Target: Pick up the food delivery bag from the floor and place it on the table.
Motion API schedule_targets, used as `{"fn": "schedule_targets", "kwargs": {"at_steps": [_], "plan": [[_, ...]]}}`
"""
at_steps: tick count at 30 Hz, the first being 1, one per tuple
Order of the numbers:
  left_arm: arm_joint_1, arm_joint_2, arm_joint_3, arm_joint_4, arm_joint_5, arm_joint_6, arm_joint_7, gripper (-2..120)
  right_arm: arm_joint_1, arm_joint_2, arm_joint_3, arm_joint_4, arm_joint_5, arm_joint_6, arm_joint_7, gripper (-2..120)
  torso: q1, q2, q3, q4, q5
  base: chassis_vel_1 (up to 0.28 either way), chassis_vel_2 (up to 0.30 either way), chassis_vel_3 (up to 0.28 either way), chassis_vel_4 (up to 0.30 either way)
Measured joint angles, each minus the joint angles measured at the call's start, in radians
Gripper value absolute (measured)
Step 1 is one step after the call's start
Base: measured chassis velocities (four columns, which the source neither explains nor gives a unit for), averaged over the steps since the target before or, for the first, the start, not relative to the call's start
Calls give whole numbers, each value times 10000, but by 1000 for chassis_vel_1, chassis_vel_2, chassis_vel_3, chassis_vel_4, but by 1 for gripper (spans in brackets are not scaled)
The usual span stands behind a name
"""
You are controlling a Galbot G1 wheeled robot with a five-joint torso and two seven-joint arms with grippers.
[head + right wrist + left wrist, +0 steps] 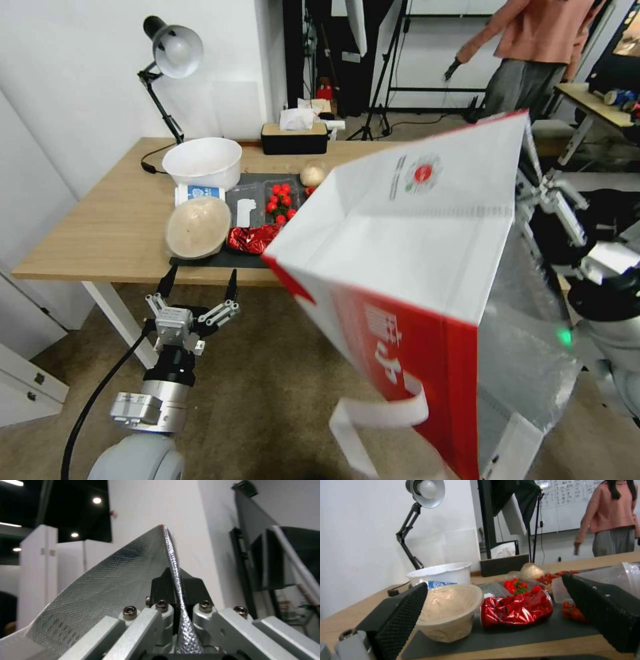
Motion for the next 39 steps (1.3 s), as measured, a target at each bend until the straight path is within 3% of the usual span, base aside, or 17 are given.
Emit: {"fn": "schedule_targets", "kwargs": {"at_steps": [5, 13, 39], "plan": [[23, -17, 34, 12, 81, -19, -5, 100, 631, -248, -126, -41, -13, 62, 1525, 0, -2, -6, -3, 1, 0, 0, 0, 0, 0], [77, -116, 140, 21, 261, -51, -1, 100, 1339, -459, -296, -318, 201, -10, 2884, 0, -4, -11, -6, 1, 1, 0, 0, 0, 0], [150, -209, 238, 59, 558, -75, 38, 100, 3053, -463, -789, -2293, 930, 166, 5507, 0, -9, -19, -11, 0, 0, 0, 0, 0, 0]]}}
